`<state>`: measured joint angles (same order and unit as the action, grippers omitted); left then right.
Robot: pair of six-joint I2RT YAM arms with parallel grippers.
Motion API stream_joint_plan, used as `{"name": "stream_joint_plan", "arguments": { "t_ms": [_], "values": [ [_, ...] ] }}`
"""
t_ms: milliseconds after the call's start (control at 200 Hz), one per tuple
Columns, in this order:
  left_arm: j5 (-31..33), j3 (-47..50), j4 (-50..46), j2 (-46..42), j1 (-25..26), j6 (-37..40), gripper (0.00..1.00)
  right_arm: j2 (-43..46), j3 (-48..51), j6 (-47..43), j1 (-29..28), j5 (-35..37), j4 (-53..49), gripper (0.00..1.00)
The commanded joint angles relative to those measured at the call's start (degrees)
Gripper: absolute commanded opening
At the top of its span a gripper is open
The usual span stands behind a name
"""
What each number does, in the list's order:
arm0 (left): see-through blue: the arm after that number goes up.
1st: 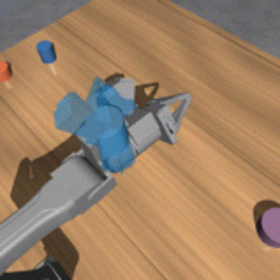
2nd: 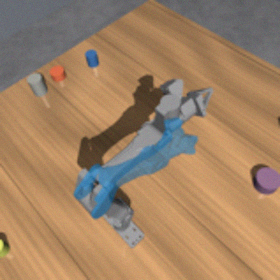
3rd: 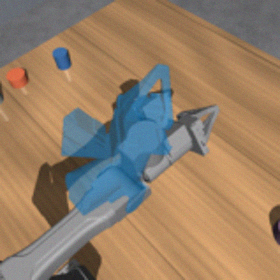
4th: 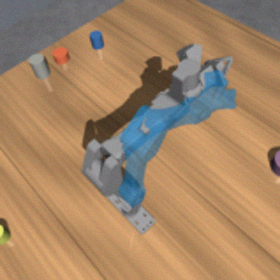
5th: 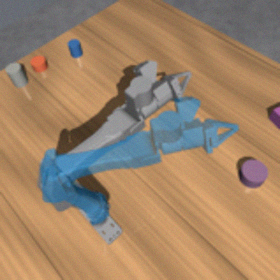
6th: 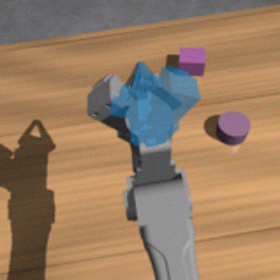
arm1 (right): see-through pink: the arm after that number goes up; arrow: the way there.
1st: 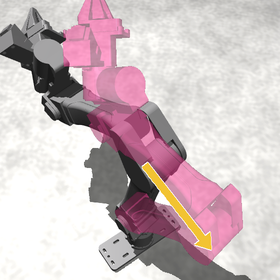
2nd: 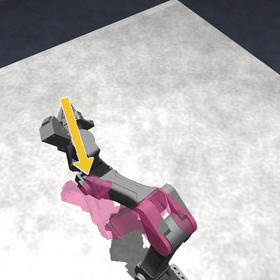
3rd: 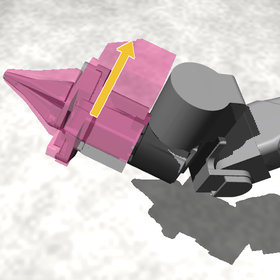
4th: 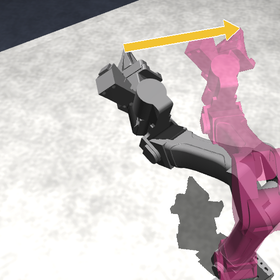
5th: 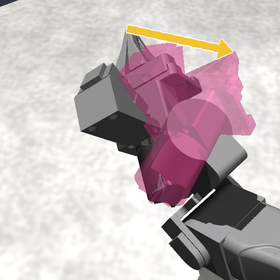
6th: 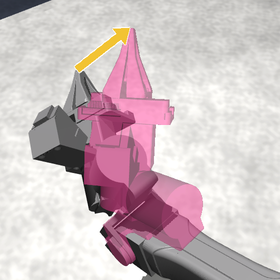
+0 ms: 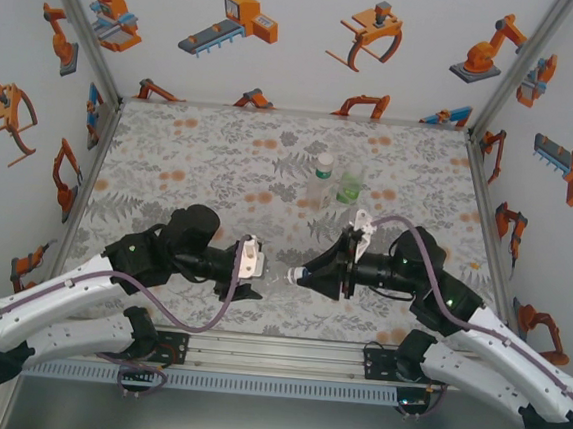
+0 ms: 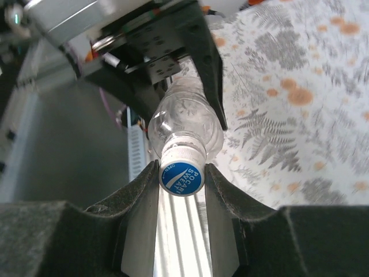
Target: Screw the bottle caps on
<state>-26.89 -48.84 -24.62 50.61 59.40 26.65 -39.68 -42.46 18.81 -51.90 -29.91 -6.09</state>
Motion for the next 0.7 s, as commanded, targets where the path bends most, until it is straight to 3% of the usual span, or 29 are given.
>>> {"name": "stream_joint_plan", "arguments": {
  "t_ms": [0, 115, 280, 360, 626, 696],
  "values": [
    [0.3, 0.4, 10.7, 0.2, 0.9, 0.3, 0.0, 0.3, 1.8, 24.5, -0.2, 11.9, -1.4, 0.0],
    [-0.5, 0.5, 12.3, 1.3, 0.9, 1.3, 0.0, -0.2, 1.7, 39.8, -0.1, 18.1, -6.7, 0.0],
    [-1.0, 0.5, 13.0, 2.8, 1.0, 2.1, 0.0, -0.9, 3.0, 56.8, -0.1, 21.5, -7.3, 0.0],
    [0.1, 0.7, 13.9, 3.3, 1.0, 1.7, 0.0, -1.3, 2.9, 64.3, -0.1, 23.8, -12.8, 0.0],
    [3.3, 0.3, 13.5, 4.7, 1.1, 0.9, 0.0, -3.4, 1.6, 63.7, -0.1, 24.1, -12.8, 0.11],
    [3.9, -0.2, 12.9, 4.9, 1.1, 0.8, 0.0, -3.2, 0.4, 62.1, -0.1, 25.3, -13.4, 0.18]
  ]
}}
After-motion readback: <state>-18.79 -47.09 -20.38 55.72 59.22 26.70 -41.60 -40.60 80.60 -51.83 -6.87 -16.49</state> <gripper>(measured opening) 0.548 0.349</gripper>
